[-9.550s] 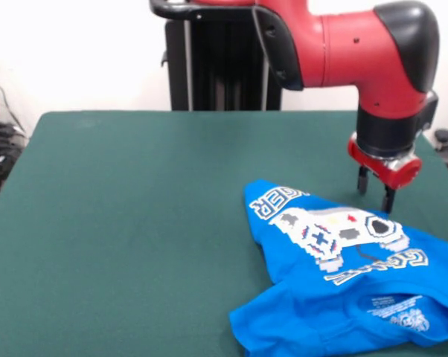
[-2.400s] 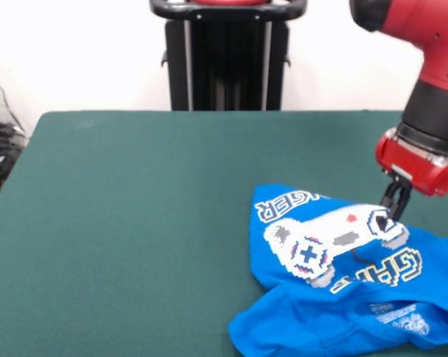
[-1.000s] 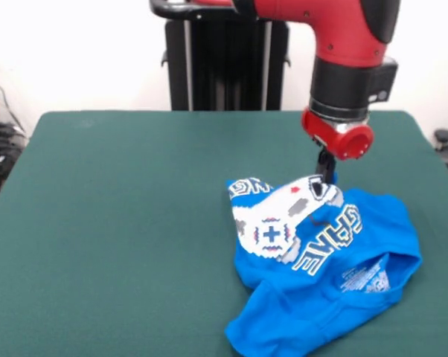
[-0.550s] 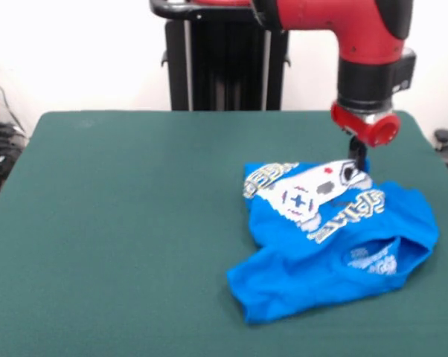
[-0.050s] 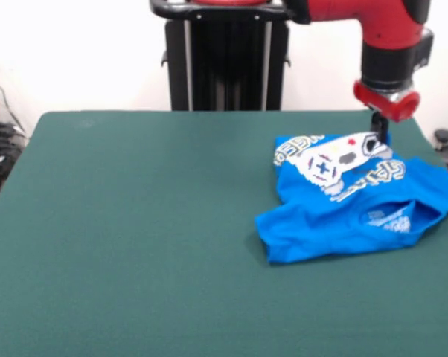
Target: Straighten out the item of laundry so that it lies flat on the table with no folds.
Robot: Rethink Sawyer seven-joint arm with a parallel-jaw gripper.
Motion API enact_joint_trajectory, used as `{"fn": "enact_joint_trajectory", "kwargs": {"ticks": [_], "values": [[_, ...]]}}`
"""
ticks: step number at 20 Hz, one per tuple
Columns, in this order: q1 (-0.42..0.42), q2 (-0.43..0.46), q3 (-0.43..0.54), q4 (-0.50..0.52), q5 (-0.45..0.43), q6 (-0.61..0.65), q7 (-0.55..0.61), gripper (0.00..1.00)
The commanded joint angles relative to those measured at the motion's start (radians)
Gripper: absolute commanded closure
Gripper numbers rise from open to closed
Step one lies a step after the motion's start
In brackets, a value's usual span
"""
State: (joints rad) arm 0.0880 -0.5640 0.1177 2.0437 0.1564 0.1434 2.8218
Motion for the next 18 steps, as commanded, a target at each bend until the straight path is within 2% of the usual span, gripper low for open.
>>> {"fn": "enact_joint_trajectory", "kwargs": {"ticks": [1,4,6,7,11,15,18], "values": [[0.067,0.058,0.059,0.093,0.083,-0.066,0.211,1.00],[0.074,-0.032,0.080,0.147,0.111,-0.010,0.225,1.00],[0.091,-0.043,0.049,0.134,0.100,0.002,0.189,1.00],[0.090,-0.045,0.041,0.128,0.092,-0.001,0.166,0.00],[0.052,-0.034,-0.016,0.049,0.081,0.041,0.115,0.00],[0.051,-0.082,-0.101,-0.067,0.078,0.213,0.080,0.00],[0.049,-0.119,-0.110,-0.125,0.073,0.318,0.083,0.00]]}}
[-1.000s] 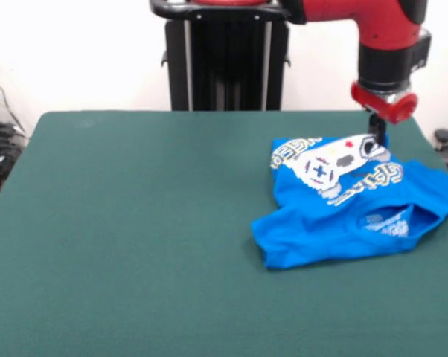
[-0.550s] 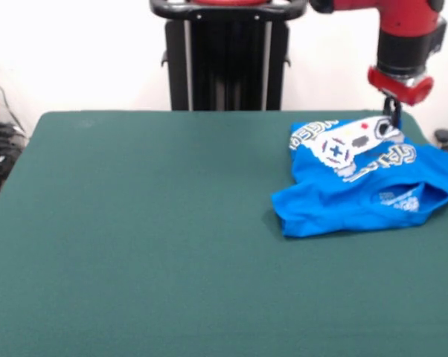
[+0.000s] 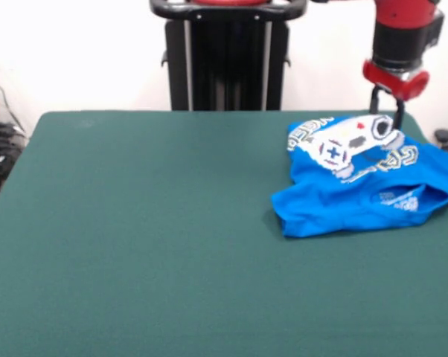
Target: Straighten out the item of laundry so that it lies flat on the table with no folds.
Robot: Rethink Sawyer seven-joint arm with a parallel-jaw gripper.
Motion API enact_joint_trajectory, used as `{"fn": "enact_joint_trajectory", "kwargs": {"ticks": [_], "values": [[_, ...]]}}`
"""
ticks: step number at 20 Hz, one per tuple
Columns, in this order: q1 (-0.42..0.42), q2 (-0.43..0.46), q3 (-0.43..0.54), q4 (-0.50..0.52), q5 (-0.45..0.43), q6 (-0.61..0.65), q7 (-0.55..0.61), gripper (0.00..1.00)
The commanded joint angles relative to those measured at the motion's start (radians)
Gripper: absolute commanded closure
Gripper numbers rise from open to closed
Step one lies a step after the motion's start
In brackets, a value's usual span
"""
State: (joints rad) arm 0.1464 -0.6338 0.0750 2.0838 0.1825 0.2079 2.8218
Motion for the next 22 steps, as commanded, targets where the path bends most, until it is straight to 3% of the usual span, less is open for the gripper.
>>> {"fn": "enact_joint_trajectory", "kwargs": {"ticks": [1,6,9,13,17,22], "values": [[-0.008,-0.051,-0.072,-0.188,0.046,0.278,0.086,0.00],[0.026,0.018,-0.140,-0.331,0.042,0.296,0.127,0.00],[0.007,0.062,-0.122,-0.395,0.048,0.289,0.119,0.00],[-0.049,0.025,-0.035,-0.403,0.076,0.377,0.082,0.00],[-0.054,-0.012,-0.008,-0.426,0.092,0.445,0.082,0.00],[-0.055,0.048,-0.027,-0.498,0.083,0.432,0.080,0.00]]}}
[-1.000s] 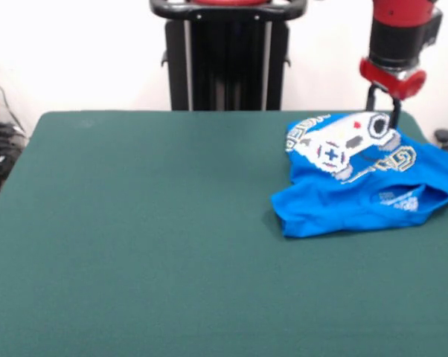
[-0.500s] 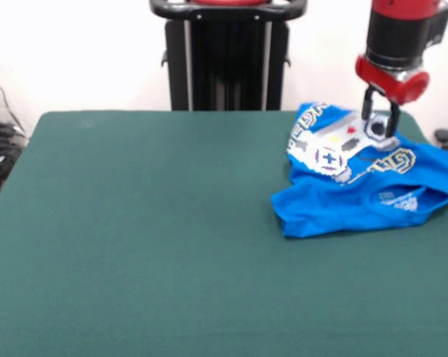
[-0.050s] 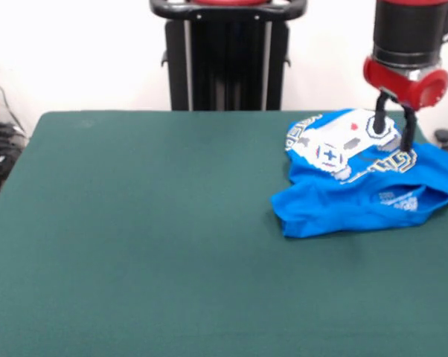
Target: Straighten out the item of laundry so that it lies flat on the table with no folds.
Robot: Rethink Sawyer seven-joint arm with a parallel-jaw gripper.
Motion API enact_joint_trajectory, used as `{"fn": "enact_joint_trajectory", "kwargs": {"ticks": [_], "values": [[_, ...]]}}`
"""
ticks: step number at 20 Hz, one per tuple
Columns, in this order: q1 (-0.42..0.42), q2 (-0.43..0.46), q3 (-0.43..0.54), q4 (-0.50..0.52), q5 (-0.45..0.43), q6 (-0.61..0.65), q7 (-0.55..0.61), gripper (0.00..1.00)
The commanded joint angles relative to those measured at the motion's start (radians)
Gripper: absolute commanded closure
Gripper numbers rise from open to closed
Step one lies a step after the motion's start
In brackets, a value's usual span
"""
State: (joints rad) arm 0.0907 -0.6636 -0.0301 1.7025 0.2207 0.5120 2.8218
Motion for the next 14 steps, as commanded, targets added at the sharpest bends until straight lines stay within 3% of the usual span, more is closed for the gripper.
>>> {"fn": "enact_joint_trajectory", "kwargs": {"ticks": [1,9,14], "values": [[0.002,0.091,0.072,-0.132,0.042,0.125,0.081,0.00],[0.054,0.281,0.005,-0.309,0.035,0.057,0.144,0.00],[0.093,0.345,-0.032,-0.372,0.044,0.044,0.182,0.00]]}}
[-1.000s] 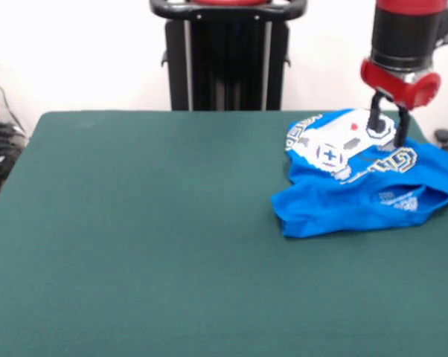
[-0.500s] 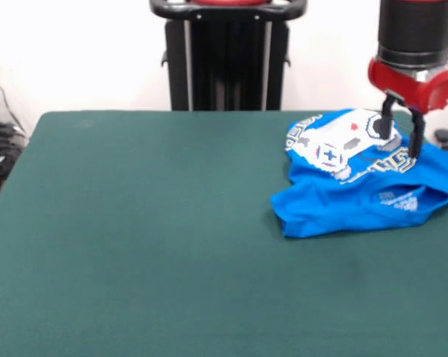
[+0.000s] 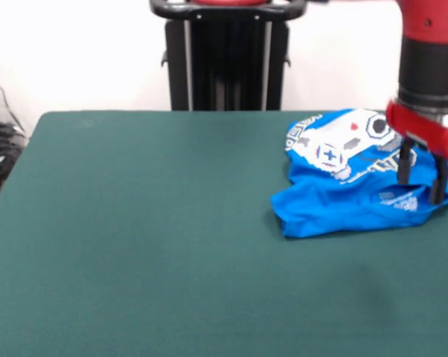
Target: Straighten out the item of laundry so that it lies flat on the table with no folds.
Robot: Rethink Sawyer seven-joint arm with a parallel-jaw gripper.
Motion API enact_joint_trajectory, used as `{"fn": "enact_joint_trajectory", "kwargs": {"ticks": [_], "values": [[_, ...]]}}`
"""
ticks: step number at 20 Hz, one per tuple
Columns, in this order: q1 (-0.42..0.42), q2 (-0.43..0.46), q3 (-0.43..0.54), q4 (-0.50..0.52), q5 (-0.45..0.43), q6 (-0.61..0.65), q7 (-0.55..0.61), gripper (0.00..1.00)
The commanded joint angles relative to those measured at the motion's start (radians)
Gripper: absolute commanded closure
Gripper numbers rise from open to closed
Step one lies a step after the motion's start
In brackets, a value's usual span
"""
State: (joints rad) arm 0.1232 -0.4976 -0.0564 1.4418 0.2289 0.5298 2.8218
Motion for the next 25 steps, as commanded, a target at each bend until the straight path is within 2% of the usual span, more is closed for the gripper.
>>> {"fn": "enact_joint_trajectory", "kwargs": {"ticks": [1,5,11,25], "values": [[0.063,0.189,-0.014,-0.119,0.035,0.030,0.181,0.00],[0.078,0.213,-0.048,-0.128,0.024,0.058,0.171,0.00],[0.107,0.201,-0.096,-0.106,0.021,0.178,0.182,0.00],[0.103,0.148,0.005,-0.004,0.098,0.141,0.168,0.00]]}}
